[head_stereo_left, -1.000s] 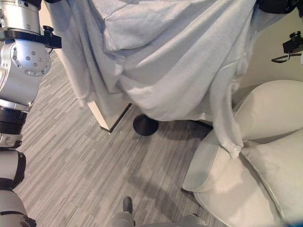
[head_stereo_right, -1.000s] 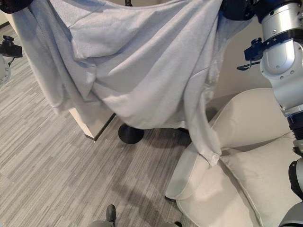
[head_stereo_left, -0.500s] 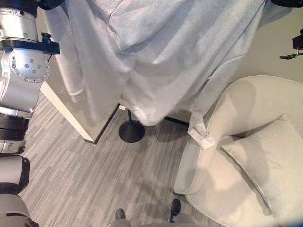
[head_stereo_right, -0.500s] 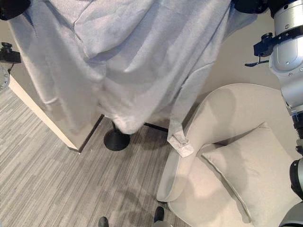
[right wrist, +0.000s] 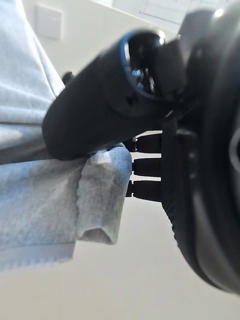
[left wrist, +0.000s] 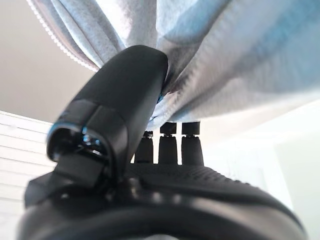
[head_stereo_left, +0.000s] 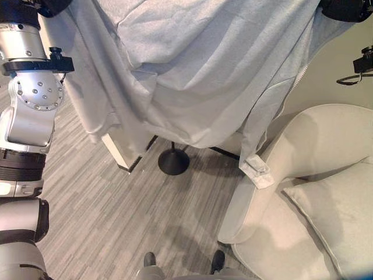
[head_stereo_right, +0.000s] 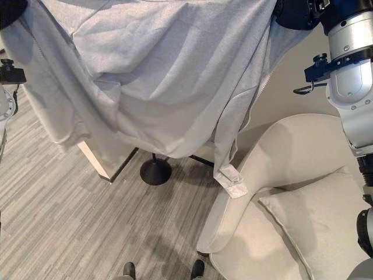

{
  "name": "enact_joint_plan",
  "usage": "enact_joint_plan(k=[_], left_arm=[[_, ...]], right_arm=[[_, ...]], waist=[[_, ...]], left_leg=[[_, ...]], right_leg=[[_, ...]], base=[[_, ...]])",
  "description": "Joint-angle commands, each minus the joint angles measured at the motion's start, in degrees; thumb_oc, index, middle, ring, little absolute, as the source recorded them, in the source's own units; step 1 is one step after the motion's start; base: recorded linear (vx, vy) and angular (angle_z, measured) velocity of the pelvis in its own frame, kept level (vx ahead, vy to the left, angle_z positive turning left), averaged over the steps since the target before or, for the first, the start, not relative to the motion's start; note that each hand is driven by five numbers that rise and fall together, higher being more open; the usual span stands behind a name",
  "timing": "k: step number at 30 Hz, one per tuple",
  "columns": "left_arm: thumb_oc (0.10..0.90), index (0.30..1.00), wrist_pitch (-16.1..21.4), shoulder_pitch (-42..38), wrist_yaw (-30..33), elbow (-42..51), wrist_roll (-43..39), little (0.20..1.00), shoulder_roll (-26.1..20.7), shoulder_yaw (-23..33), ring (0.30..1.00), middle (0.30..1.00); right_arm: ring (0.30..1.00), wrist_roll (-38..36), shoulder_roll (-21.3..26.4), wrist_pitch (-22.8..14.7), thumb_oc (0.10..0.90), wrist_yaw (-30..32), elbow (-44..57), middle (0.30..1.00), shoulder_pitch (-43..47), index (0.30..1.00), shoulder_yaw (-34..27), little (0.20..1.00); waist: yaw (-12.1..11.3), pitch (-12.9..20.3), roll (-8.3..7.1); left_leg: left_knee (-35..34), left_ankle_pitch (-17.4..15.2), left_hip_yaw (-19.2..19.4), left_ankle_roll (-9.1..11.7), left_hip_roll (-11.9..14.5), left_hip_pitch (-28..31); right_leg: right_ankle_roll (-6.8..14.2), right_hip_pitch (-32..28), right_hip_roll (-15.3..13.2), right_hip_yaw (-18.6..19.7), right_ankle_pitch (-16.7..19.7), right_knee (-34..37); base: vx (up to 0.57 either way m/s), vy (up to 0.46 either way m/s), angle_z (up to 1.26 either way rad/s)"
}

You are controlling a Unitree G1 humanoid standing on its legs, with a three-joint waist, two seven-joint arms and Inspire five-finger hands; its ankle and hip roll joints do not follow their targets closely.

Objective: Hang the clothes on the sofa on the clothes rack.

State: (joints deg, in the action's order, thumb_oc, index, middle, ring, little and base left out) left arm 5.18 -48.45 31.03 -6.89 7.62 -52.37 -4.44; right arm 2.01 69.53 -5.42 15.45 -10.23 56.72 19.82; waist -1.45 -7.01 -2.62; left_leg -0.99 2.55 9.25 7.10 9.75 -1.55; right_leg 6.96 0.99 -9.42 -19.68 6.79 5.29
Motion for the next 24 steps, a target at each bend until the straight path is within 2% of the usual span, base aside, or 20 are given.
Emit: enact_joint_plan(k=[1, 2, 3, 4, 6, 7, 8, 10, 13, 14, 15, 16, 17, 20, 24], left_arm=[[0.4, 0.3, 2.4, -4.8, 2.7, 3.5, 2.4, 0.3, -4.3, 1.9, 0.3, 0.3], [0.4, 0.3, 2.4, -6.0, 2.3, 3.2, 2.4, 0.3, -4.1, 0.4, 0.3, 0.3], [0.4, 0.3, 2.4, -6.6, 2.1, 3.2, 2.4, 0.3, -4.0, -0.2, 0.3, 0.3], [0.4, 0.3, 2.0, -7.2, 1.5, 3.8, 2.7, 0.3, -4.0, -1.3, 0.3, 0.3], [0.4, 0.3, 1.9, -7.2, 1.4, 3.8, 2.7, 0.3, -4.1, -1.2, 0.3, 0.3], [0.4, 0.3, 1.8, -7.4, 0.9, 4.2, 3.8, 0.3, -3.6, -1.5, 0.3, 0.3], [0.4, 0.3, 1.9, -7.2, 0.6, 4.2, 3.9, 0.3, -3.3, -1.5, 0.3, 0.3], [0.4, 0.3, 1.8, -6.6, 0.4, 4.5, 3.9, 0.3, -3.2, -1.1, 0.3, 0.3], [0.4, 0.3, 1.8, -5.0, 0.2, 4.8, 3.8, 0.3, -2.5, -0.1, 0.3, 0.3], [0.4, 0.3, 1.8, -4.9, 0.2, 4.8, 3.8, 0.3, -2.4, 0.0, 0.3, 0.3], [0.4, 0.3, 2.0, -4.3, 0.1, 4.4, 4.1, 0.3, -1.9, 0.3, 0.3, 0.3], [0.4, 0.3, 2.2, -3.6, -0.2, 4.6, 4.3, 0.3, -0.9, 0.9, 0.3, 0.3], [0.4, 0.3, 2.3, -3.0, -0.4, 5.0, 4.4, 0.3, -1.1, 1.5, 0.3, 0.3], [0.4, 0.3, 2.4, -0.9, -0.6, 5.5, 4.3, 0.3, -0.5, 2.8, 0.3, 0.3], [0.4, 0.3, 2.4, 0.5, -0.8, 6.4, 4.0, 0.3, 0.5, 4.0, 0.3, 0.3]], right_arm=[[0.3, 3.0, 2.9, -0.4, 0.4, 3.4, 2.3, 0.3, 2.1, 0.3, -5.2, 0.3], [0.3, 3.3, 3.1, 0.1, 0.4, 3.5, 2.2, 0.3, 2.0, 0.3, -5.2, 0.3], [0.3, 3.7, 3.0, 0.3, 0.4, 3.4, 2.0, 0.3, 1.8, 0.3, -5.1, 0.3], [0.3, 4.4, 1.5, 1.1, 0.4, 3.4, 2.1, 0.3, 2.9, 0.3, -4.5, 0.3], [0.3, 4.4, 1.4, 1.1, 0.4, 3.4, 2.1, 0.3, 3.2, 0.3, -4.3, 0.3], [0.3, 4.7, 0.1, 1.1, 0.4, 2.9, 2.4, 0.3, 4.1, 0.3, -3.3, 0.3], [0.3, 4.5, 0.2, 0.9, 0.4, 2.5, 2.8, 0.3, 4.3, 0.3, -3.1, 0.3], [0.3, 3.8, 0.3, 0.6, 0.4, 2.6, 2.6, 0.3, 5.2, 0.3, -2.5, 0.3], [0.3, 2.6, 0.8, 0.2, 0.4, 3.0, 1.7, 0.3, 5.9, 0.3, -1.9, 0.3], [0.3, 2.5, 0.8, 0.2, 0.4, 3.0, 1.7, 0.3, 6.1, 0.3, -1.7, 0.3], [0.3, 2.5, 1.3, 0.0, 0.4, 2.9, 1.6, 0.3, 6.0, 0.3, -1.5, 0.3], [0.3, 2.4, 1.3, -0.2, 0.4, 2.8, 1.6, 0.3, 6.3, 0.3, -1.8, 0.3], [0.3, 2.4, 1.6, -0.3, 0.4, 2.8, 1.8, 0.3, 6.2, 0.3, -1.8, 0.3], [0.3, 2.0, 2.0, -0.3, 0.4, 2.4, 1.7, 0.3, 5.5, 0.3, -2.1, 0.3], [0.3, 1.8, 2.5, -0.6, 0.4, 2.1, 2.3, 0.3, 3.9, 0.3, -3.5, 0.3]], waist=[[-0.2, 5.8, -2.9], [0.1, 6.4, -3.21], [0.3, 6.4, -3.17], [0.0, 4.4, -2.86], [-0.1, 4.3, -2.98], [1.0, 3.0, -2.23], [1.5, 2.8, -2.22], [1.4, 2.4, -2.05], [2.3, 1.8, -2.19], [2.3, 1.8, -2.05], [2.8, 1.8, -2.6], [2.4, 3.1, -3.34], [2.2, 3.6, -3.45], [1.9, 5.1, -3.3], [1.5, 4.9, -3.36]], left_leg=[[-4.0, -3.4, 0.0, 0.8, 0.3, 0.3], [-4.0, -4.6, 0.4, 0.0, -2.0, 0.3], [-4.0, -5.2, 0.6, -0.5, -2.8, 0.7], [-4.0, -6.7, 1.8, -2.9, -5.5, 2.5], [-4.0, -6.6, 2.1, -3.2, -5.8, 2.5], [-4.0, -7.4, 2.9, -3.7, -6.1, 3.7], [-4.0, -7.9, 3.0, -3.7, -6.2, 4.4], [-4.0, -8.2, 3.7, -3.4, -6.1, 5.0], [-4.0, -8.9, 3.4, -3.5, -6.9, 6.3], [-4.0, -8.9, 3.4, -3.4, -6.8, 6.3], [-4.0, -9.0, 3.2, -3.7, -7.5, 6.2], [-4.0, -9.2, 3.3, -3.6, -8.1, 6.1], [-4.0, -9.2, 3.4, -3.6, -8.2, 6.0], [-4.0, -9.8, 3.8, -3.6, -8.2, 7.2], [-3.1, -9.7, 3.9, -3.2, -8.3, 9.2]], right_leg=[[3.6, -6.2, -1.6, 0.0, -6.3, -0.3], [4.2, -6.7, -4.0, 0.3, -3.3, -0.3], [4.2, -6.4, -5.1, 0.5, -1.8, -1.9], [4.8, -2.8, -10.1, -0.1, 4.6, -12.0], [5.0, -2.1, -10.6, 0.5, 4.4, -13.0], [3.7, 2.3, -8.8, 1.8, 2.2, -19.4], [3.2, 3.6, -6.6, 2.5, -0.1, -19.2], [2.0, 5.2, -3.0, 1.4, -3.1, -15.9], [2.3, 8.3, 2.2, 1.6, -3.1, -9.9], [2.2, 8.1, 2.4, 1.6, -2.9, -9.4], [2.1, 7.7, 3.2, 2.7, -2.6, -6.6], [2.1, 4.6, 4.1, 3.1, -1.2, -1.3], [2.1, 4.1, 4.0, 2.7, -0.8, -0.3], [1.8, 2.5, 4.3, 2.3, -2.1, -0.3], [1.4, 0.2, 4.4, 2.2, -3.4, -0.3]], base=[[0.37, 0.478, 0.12], [0.26, 0.405, 0.17], [0.3, 0.657, 0.17], [0.15, 0.459, 0.12], [0.09, 0.309, -0.04], [0.18, 0.301, -0.09], [0.24, 0.301, 0.01], [0.15, 0.044, -0.15], [0.13, 0.011, -0.29], [0.07, -0.01, -0.01], [0.17, -0.069, 0.39], [0.21, -0.087, 0.54], [0.18, -0.076, 0.37], [0.14, -0.037, -0.15], [0.12, -0.045, -0.09]])
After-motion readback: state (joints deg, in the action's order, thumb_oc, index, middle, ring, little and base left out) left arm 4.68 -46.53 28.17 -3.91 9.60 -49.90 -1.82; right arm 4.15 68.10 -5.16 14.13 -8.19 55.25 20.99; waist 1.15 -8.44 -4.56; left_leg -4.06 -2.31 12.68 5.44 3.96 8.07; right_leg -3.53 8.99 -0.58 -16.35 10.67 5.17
